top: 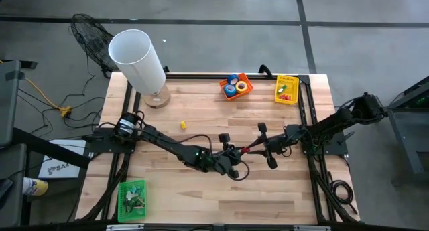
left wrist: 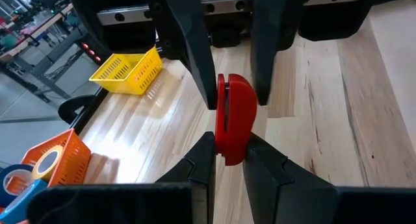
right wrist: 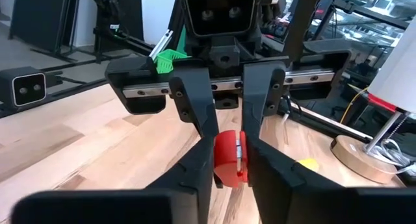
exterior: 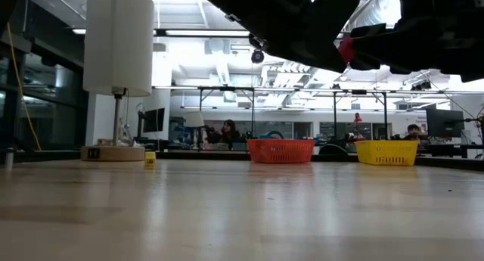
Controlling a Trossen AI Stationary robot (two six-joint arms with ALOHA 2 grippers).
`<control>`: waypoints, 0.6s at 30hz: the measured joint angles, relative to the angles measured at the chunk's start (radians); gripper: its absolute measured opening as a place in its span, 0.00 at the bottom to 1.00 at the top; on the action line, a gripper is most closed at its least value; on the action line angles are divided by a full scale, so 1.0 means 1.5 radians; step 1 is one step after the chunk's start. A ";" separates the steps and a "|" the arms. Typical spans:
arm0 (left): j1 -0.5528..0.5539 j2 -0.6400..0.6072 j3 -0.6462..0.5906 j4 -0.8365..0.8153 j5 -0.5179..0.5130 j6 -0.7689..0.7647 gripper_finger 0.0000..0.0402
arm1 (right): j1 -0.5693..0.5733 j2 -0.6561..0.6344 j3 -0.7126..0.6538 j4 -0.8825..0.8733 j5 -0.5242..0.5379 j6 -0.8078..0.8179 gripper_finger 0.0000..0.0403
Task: Pick and place Stapler, Stapler remover, tape
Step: Put the mini red stapler into the yellow bin
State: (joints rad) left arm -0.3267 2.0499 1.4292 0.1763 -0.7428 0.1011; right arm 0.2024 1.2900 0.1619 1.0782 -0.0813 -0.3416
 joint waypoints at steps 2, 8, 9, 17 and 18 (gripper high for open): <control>0.000 0.000 0.000 0.000 0.000 0.000 0.12 | 0.000 0.000 0.000 0.000 0.001 0.000 0.18; 0.000 0.000 0.000 -0.001 -0.001 0.002 0.12 | 0.000 0.000 0.000 -0.002 -0.001 0.001 0.11; 0.000 0.000 0.000 -0.001 -0.001 0.002 0.12 | 0.000 0.000 0.000 -0.002 -0.001 0.002 0.11; 0.001 0.000 0.000 -0.002 -0.008 0.002 0.17 | 0.001 0.000 0.000 -0.006 0.046 0.000 0.11; 0.001 0.000 0.000 -0.001 -0.011 0.003 0.20 | 0.001 0.000 0.000 -0.006 0.055 0.000 0.11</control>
State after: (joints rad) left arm -0.3252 2.0499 1.4292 0.1742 -0.7589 0.1053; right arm 0.2035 1.2896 0.1619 1.0695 0.0010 -0.3416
